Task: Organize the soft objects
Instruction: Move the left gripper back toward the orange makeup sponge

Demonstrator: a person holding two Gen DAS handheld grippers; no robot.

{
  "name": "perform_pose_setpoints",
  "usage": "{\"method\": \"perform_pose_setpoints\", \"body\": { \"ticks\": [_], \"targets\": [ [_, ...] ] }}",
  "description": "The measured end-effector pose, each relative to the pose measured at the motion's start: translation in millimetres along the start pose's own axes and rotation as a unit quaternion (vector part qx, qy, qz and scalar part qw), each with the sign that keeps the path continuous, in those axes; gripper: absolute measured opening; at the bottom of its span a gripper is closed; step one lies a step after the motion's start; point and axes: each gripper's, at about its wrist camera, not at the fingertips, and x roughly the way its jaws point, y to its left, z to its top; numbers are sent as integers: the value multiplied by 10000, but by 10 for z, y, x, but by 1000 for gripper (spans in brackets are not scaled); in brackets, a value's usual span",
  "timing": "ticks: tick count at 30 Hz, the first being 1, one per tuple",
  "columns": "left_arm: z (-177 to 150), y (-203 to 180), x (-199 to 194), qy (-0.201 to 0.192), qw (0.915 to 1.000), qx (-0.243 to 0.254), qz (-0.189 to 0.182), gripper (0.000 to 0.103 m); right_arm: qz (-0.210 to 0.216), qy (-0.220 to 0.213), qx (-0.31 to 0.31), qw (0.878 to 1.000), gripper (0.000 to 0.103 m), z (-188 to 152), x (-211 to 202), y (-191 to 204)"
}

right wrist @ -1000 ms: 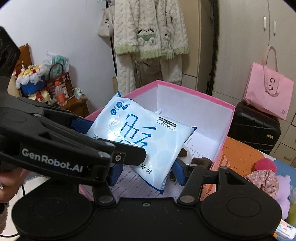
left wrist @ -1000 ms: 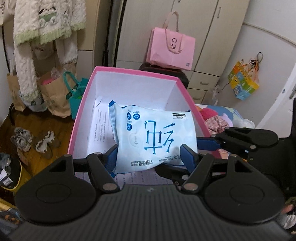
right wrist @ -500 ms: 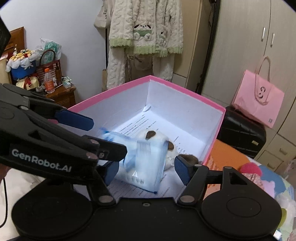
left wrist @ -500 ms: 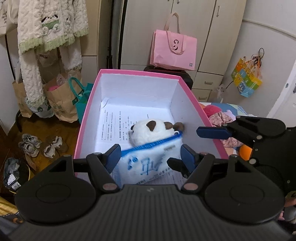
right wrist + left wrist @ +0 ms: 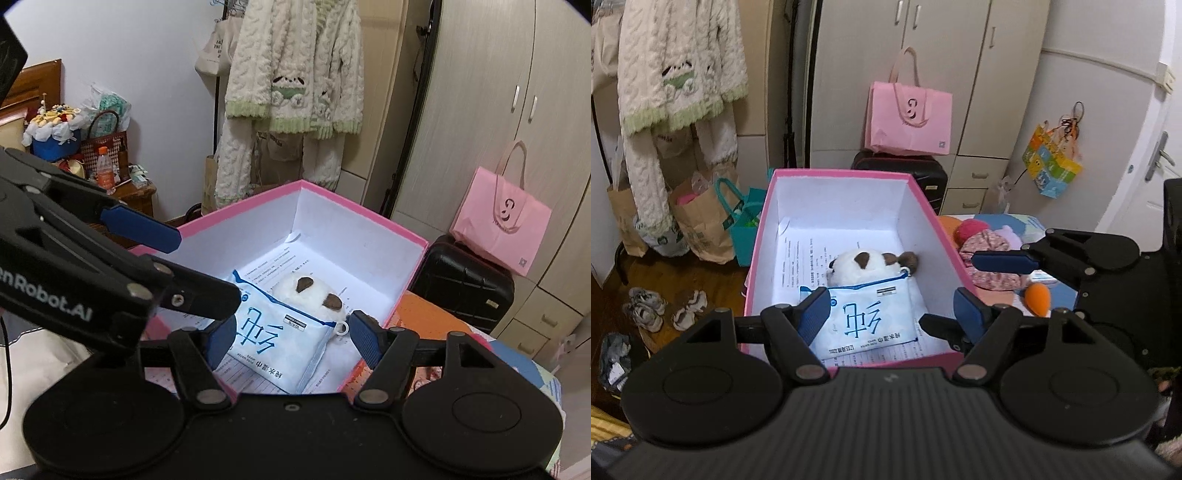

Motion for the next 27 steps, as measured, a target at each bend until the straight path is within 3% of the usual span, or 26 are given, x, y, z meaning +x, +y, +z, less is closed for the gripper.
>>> {"method": "perform_pose_setpoints", "body": {
  "ticks": [15, 21, 27],
  "targets": [
    [-69, -473, -723, -187, 9971, 572, -456, 78, 177, -378, -76, 9991, 74, -233, -942, -24],
    [-91, -718, -680, -67, 9942, 620, -879, 78, 229, -500, 255, 9982, 74, -538, -1340, -291],
    [-54, -1086, -433, -39, 9856, 919, -1417, 78, -49, -630, 707, 9955, 74, -922, -1516, -604]
  ]
}}
